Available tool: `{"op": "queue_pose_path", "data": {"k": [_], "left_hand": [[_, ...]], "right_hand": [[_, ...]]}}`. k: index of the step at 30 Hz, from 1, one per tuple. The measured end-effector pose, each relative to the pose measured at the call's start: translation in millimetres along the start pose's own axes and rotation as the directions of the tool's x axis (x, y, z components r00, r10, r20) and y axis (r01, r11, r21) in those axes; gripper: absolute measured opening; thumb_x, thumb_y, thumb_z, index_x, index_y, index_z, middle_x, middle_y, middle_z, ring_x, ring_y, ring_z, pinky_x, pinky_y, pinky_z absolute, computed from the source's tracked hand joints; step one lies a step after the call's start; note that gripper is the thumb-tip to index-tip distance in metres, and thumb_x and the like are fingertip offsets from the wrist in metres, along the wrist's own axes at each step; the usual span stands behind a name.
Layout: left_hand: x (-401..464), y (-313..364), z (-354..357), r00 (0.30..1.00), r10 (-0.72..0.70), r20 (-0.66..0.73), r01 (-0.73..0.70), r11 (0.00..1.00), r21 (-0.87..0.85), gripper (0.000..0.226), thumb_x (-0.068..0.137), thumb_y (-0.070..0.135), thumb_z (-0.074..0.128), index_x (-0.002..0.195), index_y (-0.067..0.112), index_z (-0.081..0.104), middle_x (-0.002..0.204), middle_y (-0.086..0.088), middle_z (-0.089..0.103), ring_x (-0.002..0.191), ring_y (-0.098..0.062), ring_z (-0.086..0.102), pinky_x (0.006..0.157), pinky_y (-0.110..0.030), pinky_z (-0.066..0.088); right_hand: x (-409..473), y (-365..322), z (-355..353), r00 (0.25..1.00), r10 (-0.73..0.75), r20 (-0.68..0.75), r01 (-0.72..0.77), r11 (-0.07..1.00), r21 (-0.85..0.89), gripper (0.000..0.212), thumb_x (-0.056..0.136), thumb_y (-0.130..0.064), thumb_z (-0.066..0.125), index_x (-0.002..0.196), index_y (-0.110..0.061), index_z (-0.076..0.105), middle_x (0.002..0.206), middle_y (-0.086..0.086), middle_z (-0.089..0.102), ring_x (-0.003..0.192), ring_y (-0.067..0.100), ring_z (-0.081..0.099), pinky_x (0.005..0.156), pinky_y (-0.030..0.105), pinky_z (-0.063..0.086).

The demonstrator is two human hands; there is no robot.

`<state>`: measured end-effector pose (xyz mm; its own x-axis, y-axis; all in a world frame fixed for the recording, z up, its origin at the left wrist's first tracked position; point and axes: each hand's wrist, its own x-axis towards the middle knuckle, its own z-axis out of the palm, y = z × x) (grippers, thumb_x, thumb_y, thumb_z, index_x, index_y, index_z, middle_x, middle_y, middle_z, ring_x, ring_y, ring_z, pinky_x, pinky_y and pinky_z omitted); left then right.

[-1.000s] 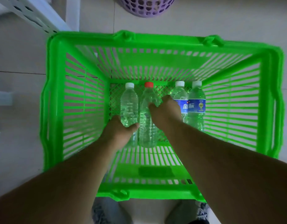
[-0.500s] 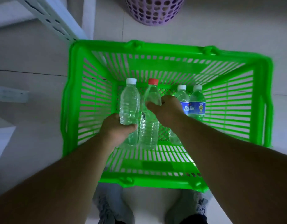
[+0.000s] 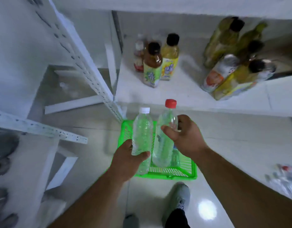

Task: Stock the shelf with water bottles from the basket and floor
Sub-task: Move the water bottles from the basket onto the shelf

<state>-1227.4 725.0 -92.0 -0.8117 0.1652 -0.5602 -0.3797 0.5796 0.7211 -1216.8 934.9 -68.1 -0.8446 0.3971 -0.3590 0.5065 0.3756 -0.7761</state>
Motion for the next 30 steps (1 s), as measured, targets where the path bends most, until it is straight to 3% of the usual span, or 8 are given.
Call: {"op": "queue_pose_path", "data": {"k": [4,7,11,13,15,18,26,30], "left_hand": [[-83.4,74.4,-56.8,0.992,0.122,0.024,-0.122,0.992,-0.002,0.035,0.072,0.031,0.085,0.100,0.020,0.068,0.092,0.008,0.075,0.087,-0.003,0.069,0.079,-0.022,0.051],[-147.1,123.6,-90.8,0.975,0.221,-0.004,-0.221,0.975,-0.038,0.030,0.074,0.020,0.084,0.100,0.021,0.069,0.094,0.010,0.075,0.090,-0.003,0.069,0.080,-0.020,0.049],[-223.8,169.1,-123.4,0.949,0.315,-0.023,-0.316,0.946,-0.075,0.027,0.075,0.017,0.084,0.093,0.027,0.067,0.091,0.014,0.075,0.088,0.003,0.067,0.075,-0.013,0.047],[-251.5,184.1,-134.7,0.937,0.348,-0.022,-0.348,0.934,-0.079,0.029,0.074,0.024,0.084,0.097,0.030,0.068,0.094,0.015,0.075,0.091,0.001,0.068,0.081,-0.021,0.052],[-273.3,197.3,-142.2,0.927,0.374,-0.017,-0.374,0.923,-0.087,0.033,0.073,0.028,0.085,0.101,0.030,0.068,0.097,0.016,0.075,0.093,-0.003,0.070,0.087,-0.031,0.055],[-296.9,216.3,-148.6,0.917,0.395,-0.055,-0.399,0.912,-0.091,0.035,0.070,0.027,0.086,0.100,0.028,0.067,0.094,0.014,0.076,0.088,-0.003,0.071,0.086,-0.034,0.057],[-318.7,278.1,-123.5,0.875,0.467,-0.126,-0.477,0.876,-0.072,0.035,0.072,0.020,0.085,0.102,0.025,0.068,0.095,0.010,0.075,0.087,-0.004,0.070,0.083,-0.029,0.055],[-322.3,312.9,-91.3,0.863,0.489,-0.123,-0.501,0.859,-0.100,0.034,0.077,0.020,0.083,0.106,0.027,0.067,0.098,0.012,0.074,0.090,0.001,0.067,0.072,-0.014,0.047]], "right_hand": [[-77.9,-92.7,-63.3,0.994,-0.091,-0.064,0.093,0.995,0.036,0.051,0.066,-0.067,0.069,0.095,-0.027,0.059,0.083,-0.003,0.072,0.078,0.017,0.070,0.074,0.045,0.056],[-137.1,-152.4,-106.7,0.978,-0.159,-0.136,0.170,0.983,0.071,0.048,0.071,-0.066,0.069,0.102,-0.030,0.062,0.089,-0.007,0.073,0.083,0.013,0.070,0.079,0.044,0.056],[-212.3,-213.8,-151.2,0.951,-0.239,-0.196,0.260,0.962,0.088,0.036,0.080,-0.046,0.077,0.112,-0.033,0.064,0.095,-0.017,0.074,0.088,-0.004,0.068,0.079,0.026,0.053],[-245.3,-236.1,-169.5,0.934,-0.277,-0.224,0.298,0.953,0.063,0.032,0.082,-0.044,0.077,0.110,-0.032,0.065,0.093,-0.017,0.073,0.085,-0.009,0.065,0.072,0.016,0.047],[-270.1,-251.4,-186.0,0.922,-0.298,-0.248,0.318,0.947,0.045,0.026,0.083,-0.044,0.075,0.104,-0.033,0.065,0.090,-0.018,0.071,0.083,-0.010,0.063,0.067,0.013,0.043],[-294.0,-266.8,-208.3,0.906,-0.313,-0.286,0.334,0.942,0.025,0.023,0.084,-0.047,0.073,0.101,-0.033,0.065,0.090,-0.017,0.072,0.083,-0.006,0.065,0.070,0.022,0.048],[-296.2,-278.2,-273.5,0.869,-0.382,-0.313,0.396,0.918,-0.021,0.026,0.084,-0.048,0.072,0.103,-0.030,0.066,0.091,-0.014,0.072,0.084,0.002,0.067,0.070,0.026,0.050],[-276.6,-268.5,-310.4,0.867,-0.391,-0.310,0.403,0.915,-0.027,0.031,0.082,-0.053,0.071,0.106,-0.034,0.065,0.093,-0.017,0.071,0.086,0.002,0.067,0.075,0.029,0.054]]}}
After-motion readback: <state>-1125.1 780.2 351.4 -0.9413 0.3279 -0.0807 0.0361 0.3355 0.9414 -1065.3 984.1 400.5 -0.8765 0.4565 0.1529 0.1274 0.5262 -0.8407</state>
